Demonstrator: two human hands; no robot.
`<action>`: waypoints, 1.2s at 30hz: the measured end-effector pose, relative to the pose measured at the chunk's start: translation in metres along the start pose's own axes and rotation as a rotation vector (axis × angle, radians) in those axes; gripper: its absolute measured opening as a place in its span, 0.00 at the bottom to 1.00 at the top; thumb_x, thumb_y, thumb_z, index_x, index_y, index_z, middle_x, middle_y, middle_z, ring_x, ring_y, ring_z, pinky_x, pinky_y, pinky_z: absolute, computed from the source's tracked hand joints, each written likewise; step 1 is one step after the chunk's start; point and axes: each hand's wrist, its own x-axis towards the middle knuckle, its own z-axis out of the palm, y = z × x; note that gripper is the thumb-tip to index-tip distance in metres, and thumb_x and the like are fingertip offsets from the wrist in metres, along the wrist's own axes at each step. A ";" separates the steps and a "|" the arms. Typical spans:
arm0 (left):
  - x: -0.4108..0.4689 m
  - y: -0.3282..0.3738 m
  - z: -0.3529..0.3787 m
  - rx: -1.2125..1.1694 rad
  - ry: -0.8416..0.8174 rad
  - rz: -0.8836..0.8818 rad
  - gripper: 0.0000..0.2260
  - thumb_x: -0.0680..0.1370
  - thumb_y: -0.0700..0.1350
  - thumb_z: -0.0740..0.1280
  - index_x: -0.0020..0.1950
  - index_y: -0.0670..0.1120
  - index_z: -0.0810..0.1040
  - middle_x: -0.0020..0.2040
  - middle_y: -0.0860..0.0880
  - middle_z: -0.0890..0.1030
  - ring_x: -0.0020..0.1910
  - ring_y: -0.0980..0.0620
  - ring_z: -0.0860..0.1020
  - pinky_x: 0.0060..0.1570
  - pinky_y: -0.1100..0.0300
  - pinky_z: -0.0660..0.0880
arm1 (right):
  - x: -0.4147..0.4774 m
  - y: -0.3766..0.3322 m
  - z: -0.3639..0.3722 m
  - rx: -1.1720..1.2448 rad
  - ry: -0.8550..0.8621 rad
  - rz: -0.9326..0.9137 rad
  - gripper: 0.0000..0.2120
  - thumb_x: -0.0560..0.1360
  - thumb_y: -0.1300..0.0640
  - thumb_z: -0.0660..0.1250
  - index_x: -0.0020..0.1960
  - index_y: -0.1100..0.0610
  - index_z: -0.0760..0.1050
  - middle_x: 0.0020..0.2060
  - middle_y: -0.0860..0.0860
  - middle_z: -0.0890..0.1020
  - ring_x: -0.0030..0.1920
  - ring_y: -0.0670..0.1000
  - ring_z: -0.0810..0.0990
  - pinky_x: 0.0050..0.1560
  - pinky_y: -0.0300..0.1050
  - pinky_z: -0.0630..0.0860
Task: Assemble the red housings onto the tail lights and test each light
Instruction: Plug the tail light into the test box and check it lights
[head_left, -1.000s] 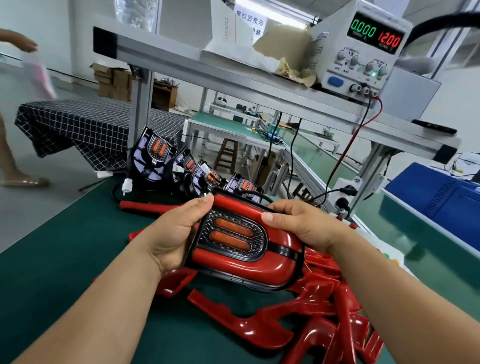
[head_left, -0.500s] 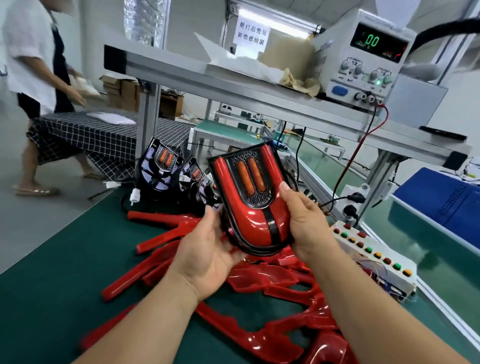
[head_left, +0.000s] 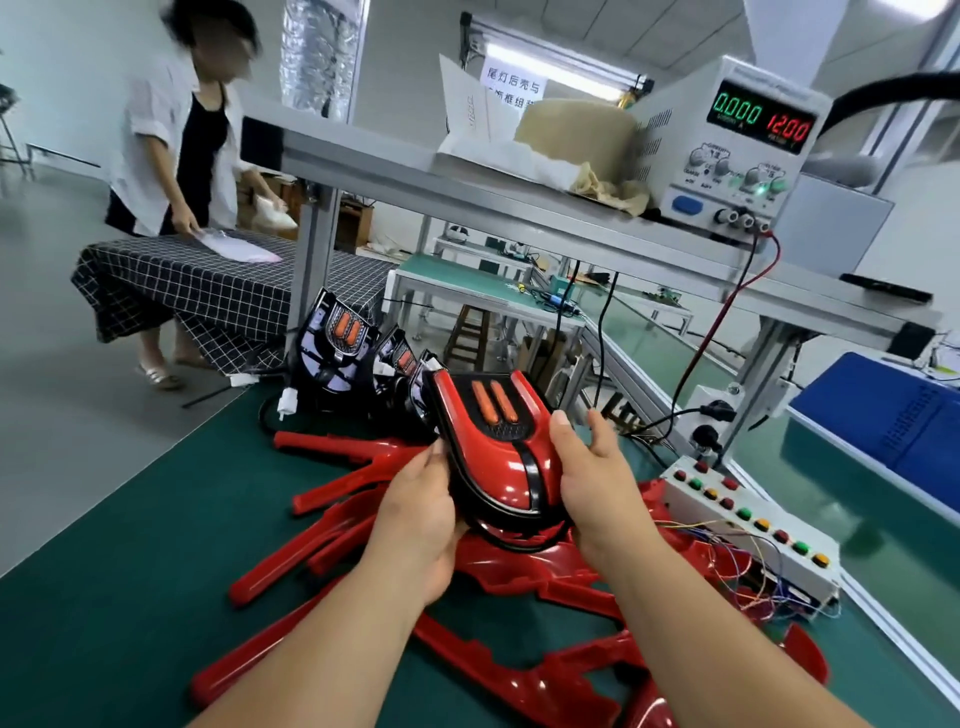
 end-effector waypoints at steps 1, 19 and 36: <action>0.001 0.001 -0.001 0.002 0.040 0.002 0.16 0.85 0.48 0.55 0.62 0.46 0.80 0.53 0.46 0.85 0.53 0.47 0.84 0.57 0.48 0.78 | -0.003 0.001 0.002 0.052 0.001 0.010 0.33 0.77 0.42 0.65 0.77 0.45 0.54 0.67 0.54 0.74 0.60 0.56 0.79 0.63 0.58 0.75; -0.016 0.011 0.011 -0.016 -0.310 -0.097 0.17 0.82 0.39 0.59 0.71 0.41 0.72 0.57 0.43 0.83 0.51 0.49 0.81 0.48 0.53 0.81 | -0.074 -0.017 -0.052 0.315 0.055 -0.056 0.13 0.81 0.60 0.62 0.46 0.48 0.83 0.49 0.50 0.86 0.53 0.51 0.84 0.57 0.52 0.79; -0.091 -0.047 0.184 0.014 -0.439 -0.145 0.07 0.80 0.36 0.62 0.51 0.43 0.80 0.37 0.52 0.86 0.32 0.59 0.83 0.27 0.66 0.77 | -0.170 -0.030 -0.216 0.252 0.411 -0.153 0.19 0.82 0.64 0.58 0.46 0.50 0.85 0.48 0.49 0.86 0.48 0.45 0.83 0.52 0.39 0.79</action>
